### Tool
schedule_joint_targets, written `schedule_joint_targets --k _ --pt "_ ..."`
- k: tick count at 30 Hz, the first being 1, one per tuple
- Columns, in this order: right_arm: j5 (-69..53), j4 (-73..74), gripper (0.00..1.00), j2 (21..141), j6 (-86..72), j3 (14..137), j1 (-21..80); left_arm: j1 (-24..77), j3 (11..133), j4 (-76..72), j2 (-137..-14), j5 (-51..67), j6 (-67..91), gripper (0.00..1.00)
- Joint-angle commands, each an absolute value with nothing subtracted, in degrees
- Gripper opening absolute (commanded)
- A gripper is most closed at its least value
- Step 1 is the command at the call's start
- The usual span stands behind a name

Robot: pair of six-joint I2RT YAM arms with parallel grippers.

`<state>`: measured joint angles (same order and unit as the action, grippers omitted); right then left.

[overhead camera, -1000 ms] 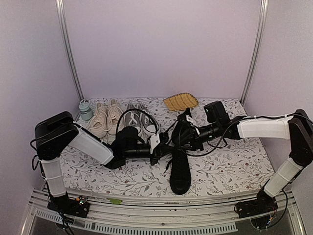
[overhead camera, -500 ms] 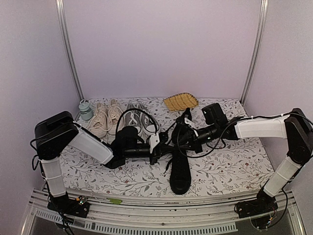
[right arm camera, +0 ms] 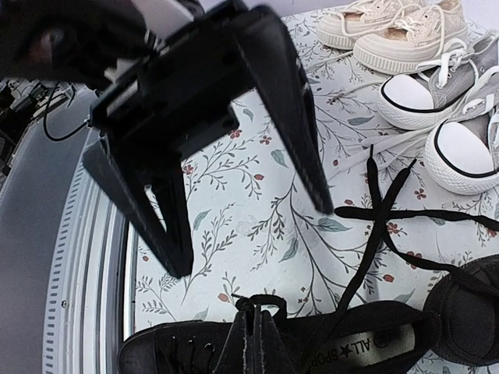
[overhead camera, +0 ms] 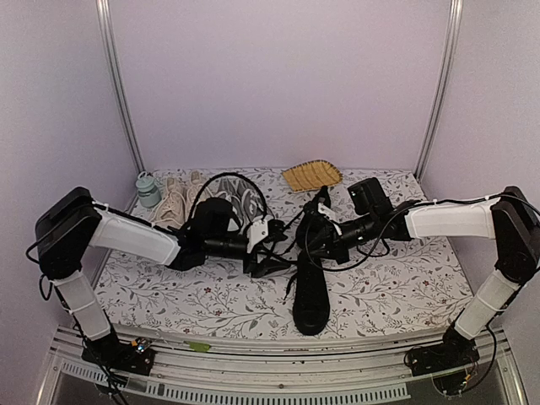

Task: Tie the shoes
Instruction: Pass from the left arm to the right, then adjust the half-tied shoelace at the center of the board.

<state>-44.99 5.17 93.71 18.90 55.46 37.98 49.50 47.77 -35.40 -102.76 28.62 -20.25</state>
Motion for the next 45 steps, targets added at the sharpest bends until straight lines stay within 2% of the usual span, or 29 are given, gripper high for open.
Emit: schedule_joint_targets --k 1,8,14,17,22,29,39,40,44,45 --pt "-44.2 6.0 0.00 92.6 18.5 56.1 37.9 42.8 53.3 -8.4 -97.6 36.1 -33.6 0.74" --pt "-43.9 6.3 0.00 93.0 18.7 56.3 38.0 35.2 67.9 11.2 -106.6 29.7 -44.3 0.48" --pt "-43.7 6.9 0.00 92.9 18.6 56.3 38.0 35.4 83.1 22.8 -118.5 26.9 -55.7 0.42" --pt "-43.7 6.7 0.00 92.8 18.5 56.3 38.0 36.3 86.2 25.5 -122.3 23.6 -60.0 0.38" --pt "-43.9 6.5 0.00 92.9 18.0 56.2 38.0 37.5 87.8 26.0 -125.6 18.4 -62.7 0.31" --pt "-44.3 6.6 0.00 92.6 17.9 56.0 38.0 38.1 88.1 25.8 -127.2 14.7 -64.1 0.25" --pt "-44.6 6.7 0.00 92.6 17.9 56.2 38.0 38.4 93.5 33.2 -131.3 12.6 -66.4 0.25" --pt "-44.6 6.6 0.00 92.6 17.9 56.3 38.0 38.4 94.9 35.3 -132.2 13.0 -66.3 0.23" --pt "-44.8 7.3 0.00 92.9 18.0 56.8 38.0 38.5 99.9 44.2 -135.4 15.9 -65.7 0.02" --pt "-44.8 7.6 0.00 92.8 18.1 56.9 38.0 38.6 100.3 45.5 -135.7 16.1 -65.4 0.00"
